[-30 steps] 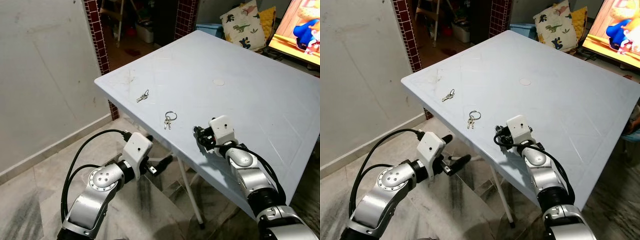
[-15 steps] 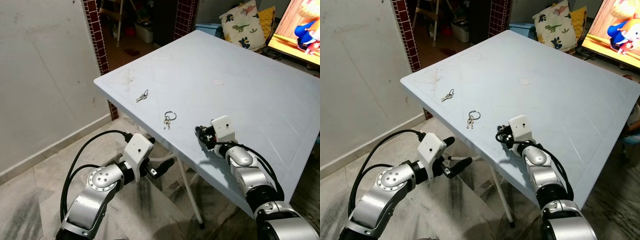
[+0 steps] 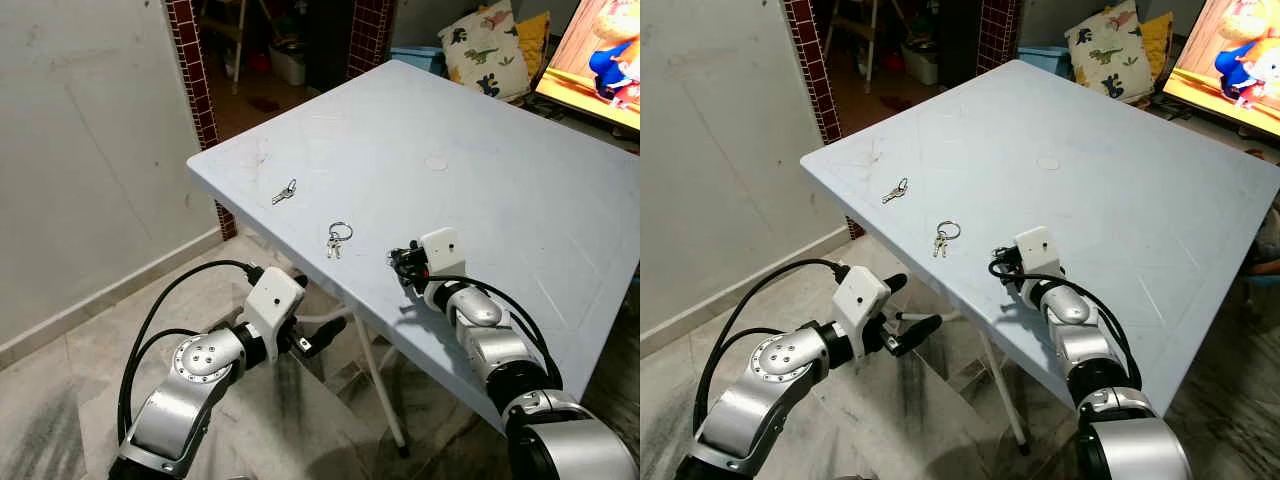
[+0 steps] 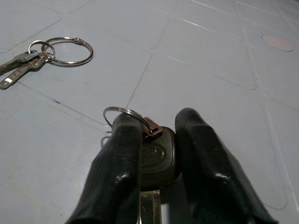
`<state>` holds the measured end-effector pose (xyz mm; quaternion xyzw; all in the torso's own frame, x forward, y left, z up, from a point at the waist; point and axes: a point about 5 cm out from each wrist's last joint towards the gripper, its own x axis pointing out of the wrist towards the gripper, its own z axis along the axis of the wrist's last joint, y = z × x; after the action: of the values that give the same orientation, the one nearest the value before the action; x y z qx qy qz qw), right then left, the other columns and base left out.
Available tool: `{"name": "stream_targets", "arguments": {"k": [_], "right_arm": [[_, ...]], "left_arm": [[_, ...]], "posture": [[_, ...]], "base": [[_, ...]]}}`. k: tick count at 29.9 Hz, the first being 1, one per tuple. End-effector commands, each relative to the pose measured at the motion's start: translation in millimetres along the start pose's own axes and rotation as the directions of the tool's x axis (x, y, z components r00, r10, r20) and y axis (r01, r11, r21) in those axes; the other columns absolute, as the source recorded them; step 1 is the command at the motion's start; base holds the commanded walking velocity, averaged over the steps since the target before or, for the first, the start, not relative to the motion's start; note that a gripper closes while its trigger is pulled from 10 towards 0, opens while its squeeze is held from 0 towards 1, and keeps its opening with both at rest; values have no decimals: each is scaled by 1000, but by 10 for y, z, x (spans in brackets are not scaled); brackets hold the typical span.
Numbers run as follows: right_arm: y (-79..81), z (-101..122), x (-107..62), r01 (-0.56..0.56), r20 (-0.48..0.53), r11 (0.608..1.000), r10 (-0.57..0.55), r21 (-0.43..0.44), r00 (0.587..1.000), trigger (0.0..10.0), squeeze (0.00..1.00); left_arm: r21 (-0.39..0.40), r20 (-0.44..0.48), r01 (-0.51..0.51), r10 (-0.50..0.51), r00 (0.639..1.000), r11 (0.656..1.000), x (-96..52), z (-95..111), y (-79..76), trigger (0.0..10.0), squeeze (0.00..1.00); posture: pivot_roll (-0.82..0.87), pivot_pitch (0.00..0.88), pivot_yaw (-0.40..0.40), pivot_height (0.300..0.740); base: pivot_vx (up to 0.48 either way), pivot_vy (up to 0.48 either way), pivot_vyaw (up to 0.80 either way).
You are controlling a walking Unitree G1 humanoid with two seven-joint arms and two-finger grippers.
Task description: Hang keys on a hook
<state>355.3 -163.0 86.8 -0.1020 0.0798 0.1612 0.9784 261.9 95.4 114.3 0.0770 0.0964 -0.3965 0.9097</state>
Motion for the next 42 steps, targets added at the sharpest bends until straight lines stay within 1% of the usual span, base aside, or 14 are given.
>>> {"name": "stream_targets", "arguments": {"k": [1, 6, 13, 16, 20, 22, 24, 29, 33, 35, 37, 40, 41, 42], "right_arm": [[-12, -42, -3, 16, -25, 999, -16, 28, 1000, 0, 0], [-22, -71, -6, 26, -51, 999, -25, 24, 998, 0, 0], [-31, -105, 5, 56, -105, 998, -52, 32, 993, 0, 0], [-45, -108, 7, 72, -118, 996, -65, 55, 991, 0, 0], [-129, -100, 9, 135, -162, 979, -110, 153, 981, 0, 0], [-134, -102, 9, 138, -169, 978, -111, 159, 979, 0, 0], [-173, -99, 2, 168, -186, 957, -125, 237, 975, 0, 0], [-191, -106, -12, 178, -206, 929, -114, 325, 972, 0, 0], [-164, -64, -13, 151, -186, 901, -80, 407, 979, 0, 0], [-162, -21, -20, 136, -159, 901, -76, 413, 984, 0, 0], [-157, 141, -52, 79, -40, 894, -68, 442, 997, 0, 0], [-151, 236, -111, 49, 27, 895, -68, 442, 997, 0, 0], [-158, 278, -177, 50, 59, 895, -85, 443, 995, 0, 0], [-154, 299, -213, 48, 78, 898, -91, 438, 993, 0, 0]], "left_arm": [[26, 12, 17, -17, 1000, 1000, -6, 53, -30, 10000, 0], [27, 15, 10, -10, 1000, 1000, 1, 63, -11, 10000, 0], [22, 15, 16, -16, 1000, 1000, 2, 52, -51, 10000, 0], [20, 16, 15, -16, 1000, 1000, 4, 54, -50, 10000, 0], [8, 18, 8, -8, 1000, 1000, 10, 61, -36, 10000, 0], [8, 18, 8, -8, 1000, 1000, 10, 61, -37, 10000, 0], [-4, 19, 10, -10, 1000, 1000, 18, 59, -45, 10000, 0], [-39, 24, 5, -4, 1000, 999, 35, 64, -50, 10000, 0], [-73, 26, -13, 15, 1000, 997, 41, 63, -31, 10000, 0], [-60, 27, -17, 19, 999, 998, 43, 69, -26, 10000, 0], [-55, 41, -69, 71, 997, 996, 41, 86, 24, 10000, 0], [-46, 57, -125, 128, 990, 991, 34, 105, 80, 10000, 0], [-23, 74, -200, 201, 977, 980, 13, 121, 144, 10000, 0], [-19, 83, -234, 235, 968, 972, -3, 126, 172, 10000, 0]], "posture": [[155, 75, -56, 740], [155, 73, -57, 740], [153, 73, -59, 740], [153, 72, -61, 740], [148, 72, -61, 740], [148, 72, -61, 740], [144, 72, -61, 740], [136, 73, -63, 740], [134, 73, -65, 740], [131, 72, -68, 740], [131, 71, -70, 740], [127, 67, -72, 740], [122, 64, -71, 740], [119, 63, -70, 740]], "base": [[0, 0, 0], [0, 0, 0], [0, 0, 0], [0, 0, 0], [0, 0, 0], [0, 0, 0], [0, 0, 0], [0, 0, 0], [0, 0, 0], [0, 0, 0], [0, 0, 0], [0, 0, 0], [0, 0, 0], [0, 0, 0]]}}
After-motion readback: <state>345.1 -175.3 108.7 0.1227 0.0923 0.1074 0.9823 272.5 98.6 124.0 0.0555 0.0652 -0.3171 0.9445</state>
